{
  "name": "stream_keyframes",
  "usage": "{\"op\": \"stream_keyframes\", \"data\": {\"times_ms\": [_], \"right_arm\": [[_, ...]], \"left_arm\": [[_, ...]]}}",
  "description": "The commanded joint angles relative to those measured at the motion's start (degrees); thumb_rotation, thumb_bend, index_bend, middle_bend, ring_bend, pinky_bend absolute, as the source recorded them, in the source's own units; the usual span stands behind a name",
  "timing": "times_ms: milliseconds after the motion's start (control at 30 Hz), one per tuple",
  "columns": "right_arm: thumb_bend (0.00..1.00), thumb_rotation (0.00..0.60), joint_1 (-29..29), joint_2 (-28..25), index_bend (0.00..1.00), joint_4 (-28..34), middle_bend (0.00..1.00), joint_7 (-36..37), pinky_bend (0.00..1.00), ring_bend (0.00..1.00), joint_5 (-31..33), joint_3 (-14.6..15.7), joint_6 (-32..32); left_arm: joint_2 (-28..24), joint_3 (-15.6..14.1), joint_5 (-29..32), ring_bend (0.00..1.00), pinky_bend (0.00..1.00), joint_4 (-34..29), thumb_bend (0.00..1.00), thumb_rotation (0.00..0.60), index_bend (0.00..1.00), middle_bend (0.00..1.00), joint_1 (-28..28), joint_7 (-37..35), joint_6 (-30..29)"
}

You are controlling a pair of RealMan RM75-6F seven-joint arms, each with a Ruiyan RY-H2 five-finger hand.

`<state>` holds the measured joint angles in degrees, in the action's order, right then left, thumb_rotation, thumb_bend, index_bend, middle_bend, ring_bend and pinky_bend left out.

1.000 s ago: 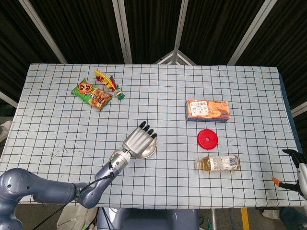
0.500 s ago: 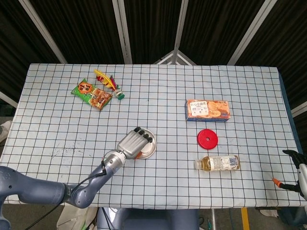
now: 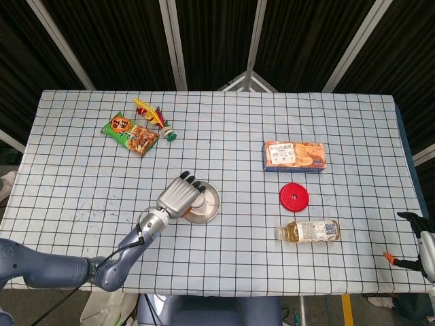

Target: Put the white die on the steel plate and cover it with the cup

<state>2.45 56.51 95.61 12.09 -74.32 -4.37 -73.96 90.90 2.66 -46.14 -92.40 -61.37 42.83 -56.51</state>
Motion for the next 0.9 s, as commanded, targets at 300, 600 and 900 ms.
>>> {"op": "stream_keyframes", "data": {"times_ms": [300, 600, 900], "right_arm": [[0.10, 0.600, 0.42, -0.22, 0.21, 0.22, 0.19, 0.30, 0.01, 0.15, 0.02, 0.06, 0.91], [0.10, 0.600, 0.53, -0.54, 0.21, 0.16, 0.19, 0.70, 0.01, 0.15, 0.26, -0.02, 1.25], [0.10, 0.600, 0.38, -0.42, 0.21, 0.29, 0.19, 0.60, 0.01, 0.15, -0.10, 0.23, 0.99]], "left_arm": [[6.21, 0.14, -10.81, 0.21, 0.17, 8.89, 0.52, 0.600, 0.38, 0.28, 1.48, -3.31, -3.66], [8.94, 1.23, -9.85, 0.21, 0.17, 10.03, 0.52, 0.600, 0.38, 0.29, 1.50, -3.37, -0.95], [6.08, 4.30, -4.24, 0.21, 0.17, 2.29, 0.52, 0.600, 0.39, 0.32, 2.82, -6.72, 1.41]]}}
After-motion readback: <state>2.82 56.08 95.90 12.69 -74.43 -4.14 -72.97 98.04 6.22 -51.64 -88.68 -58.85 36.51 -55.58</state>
